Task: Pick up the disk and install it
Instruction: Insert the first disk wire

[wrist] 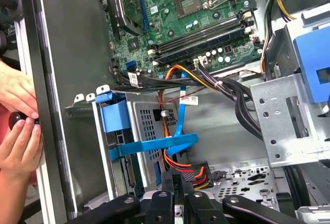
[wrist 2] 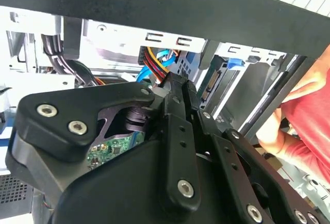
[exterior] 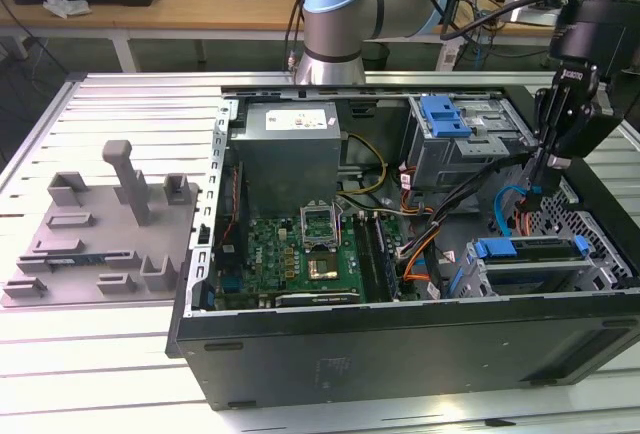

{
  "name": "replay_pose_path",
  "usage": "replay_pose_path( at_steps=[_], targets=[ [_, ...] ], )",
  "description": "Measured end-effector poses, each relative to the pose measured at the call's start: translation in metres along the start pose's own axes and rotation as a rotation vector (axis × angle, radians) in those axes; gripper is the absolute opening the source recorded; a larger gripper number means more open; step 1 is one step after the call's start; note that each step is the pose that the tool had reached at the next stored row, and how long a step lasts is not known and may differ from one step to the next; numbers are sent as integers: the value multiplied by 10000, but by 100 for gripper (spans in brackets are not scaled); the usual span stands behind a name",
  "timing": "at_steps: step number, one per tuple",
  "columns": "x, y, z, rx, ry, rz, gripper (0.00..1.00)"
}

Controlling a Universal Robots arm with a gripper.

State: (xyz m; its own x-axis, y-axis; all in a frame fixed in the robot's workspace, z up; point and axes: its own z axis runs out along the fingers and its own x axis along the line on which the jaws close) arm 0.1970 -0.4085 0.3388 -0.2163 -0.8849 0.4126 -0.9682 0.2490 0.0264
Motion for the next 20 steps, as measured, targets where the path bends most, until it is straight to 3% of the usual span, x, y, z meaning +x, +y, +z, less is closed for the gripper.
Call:
replay_pose_path(
  at_steps=[3, 4, 6, 7, 10, 15, 20],
  targets=[
    [39, 14, 1, 3, -63, -21, 17],
    [70, 16, -2, 4, -131, -45, 17],
    [105, 20, -25, 8, -190, -69, 17],
    [200, 52, -157, 29, -231, -99, 17],
    [276, 50, -208, 47, -390, -176, 17],
    [366, 43, -171, 58, -543, -263, 17],
    [459, 31, -130, 55, -760, -350, 17]
  ],
)
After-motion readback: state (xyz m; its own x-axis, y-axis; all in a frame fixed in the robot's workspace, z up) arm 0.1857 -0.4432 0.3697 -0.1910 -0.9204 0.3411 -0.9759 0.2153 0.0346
